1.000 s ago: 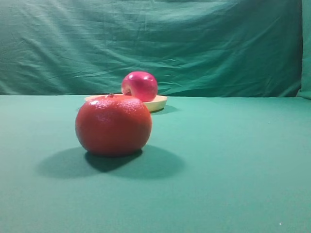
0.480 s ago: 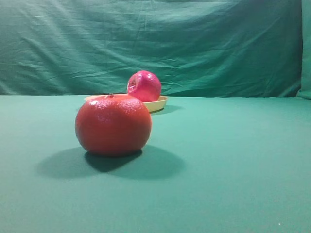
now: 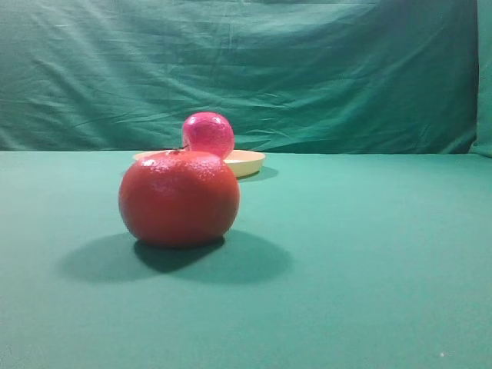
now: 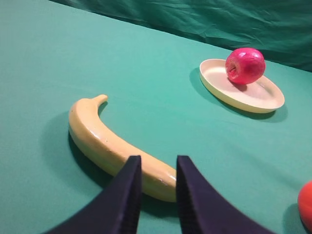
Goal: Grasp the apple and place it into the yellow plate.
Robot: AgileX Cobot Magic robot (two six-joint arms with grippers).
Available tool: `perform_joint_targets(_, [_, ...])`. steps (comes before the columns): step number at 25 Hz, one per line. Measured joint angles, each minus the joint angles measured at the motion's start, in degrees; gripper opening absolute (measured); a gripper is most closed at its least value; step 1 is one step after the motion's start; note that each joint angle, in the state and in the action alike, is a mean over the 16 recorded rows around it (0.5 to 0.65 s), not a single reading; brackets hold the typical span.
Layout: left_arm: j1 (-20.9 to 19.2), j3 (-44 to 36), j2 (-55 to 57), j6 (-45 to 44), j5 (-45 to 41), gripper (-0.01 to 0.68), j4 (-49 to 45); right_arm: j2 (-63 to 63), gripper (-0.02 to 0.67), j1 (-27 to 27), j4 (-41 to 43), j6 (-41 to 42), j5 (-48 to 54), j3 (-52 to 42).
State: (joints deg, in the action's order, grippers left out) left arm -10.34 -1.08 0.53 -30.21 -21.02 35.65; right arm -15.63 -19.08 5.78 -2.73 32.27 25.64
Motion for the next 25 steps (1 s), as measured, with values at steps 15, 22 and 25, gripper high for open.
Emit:
perform_joint_targets(15, [0.00, 0.00, 0.00, 0.00, 0.00, 0.157, 0.00, 15.13, 0.000, 10.26, -0.84, -0.57, -11.35, -23.44])
perform_joint_targets(22, [0.00, 0.00, 0.00, 0.00, 0.00, 0.157, 0.00, 16.31, 0.000, 12.53, -1.58, -0.57, -12.24, -26.76])
perform_joint_targets(25, [0.00, 0.00, 0.00, 0.00, 0.00, 0.157, 0.00, 16.34, 0.000, 13.17, -1.74, -0.56, -11.95, -27.13])
